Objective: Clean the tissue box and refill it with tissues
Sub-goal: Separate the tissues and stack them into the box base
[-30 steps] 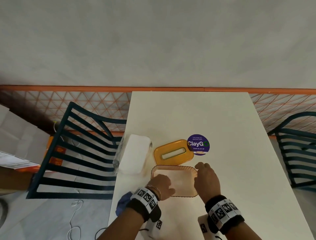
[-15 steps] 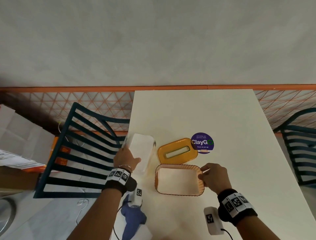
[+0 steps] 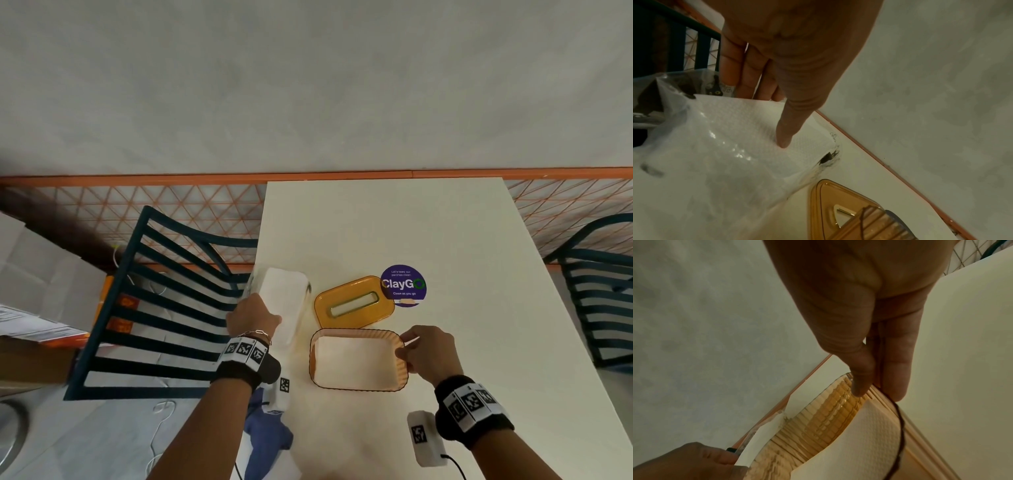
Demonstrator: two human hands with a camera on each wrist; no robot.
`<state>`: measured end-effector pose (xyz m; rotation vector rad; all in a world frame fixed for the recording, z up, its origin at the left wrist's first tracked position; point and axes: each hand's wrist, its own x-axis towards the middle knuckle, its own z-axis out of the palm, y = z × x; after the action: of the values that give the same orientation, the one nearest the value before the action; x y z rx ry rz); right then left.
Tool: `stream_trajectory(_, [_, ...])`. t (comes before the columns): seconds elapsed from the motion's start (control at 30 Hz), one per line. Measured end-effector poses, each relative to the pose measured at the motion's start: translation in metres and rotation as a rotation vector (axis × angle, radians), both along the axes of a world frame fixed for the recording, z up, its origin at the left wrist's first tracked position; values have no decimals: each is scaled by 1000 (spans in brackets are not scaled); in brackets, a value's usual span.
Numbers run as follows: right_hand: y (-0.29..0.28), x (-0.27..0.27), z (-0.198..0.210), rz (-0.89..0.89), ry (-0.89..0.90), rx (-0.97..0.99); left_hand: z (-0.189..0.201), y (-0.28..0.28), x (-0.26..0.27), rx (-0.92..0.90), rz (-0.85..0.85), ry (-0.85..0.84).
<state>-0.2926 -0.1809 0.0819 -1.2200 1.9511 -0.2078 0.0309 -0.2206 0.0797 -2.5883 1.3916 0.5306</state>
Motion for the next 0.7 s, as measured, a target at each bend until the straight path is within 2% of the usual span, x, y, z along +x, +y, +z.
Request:
stream_trajectory(0.13, [1, 1, -1, 12, 11, -21, 3, -3, 1, -18, 30, 0])
stream_trajectory(0.23, [2, 1, -2, 12, 23, -28, 3, -4, 6, -46, 78, 73])
stream_trajectory(0.47, [2, 3, -5, 29, 51, -43, 2, -9, 15, -161, 208, 401])
stream_trajectory(0.6, [1, 2, -5, 78, 82, -29, -5, -12, 18, -137, 235, 601])
stream_trajectory(0.7, [-1, 0, 2, 135, 132, -22, -6, -17, 21, -139, 237, 689])
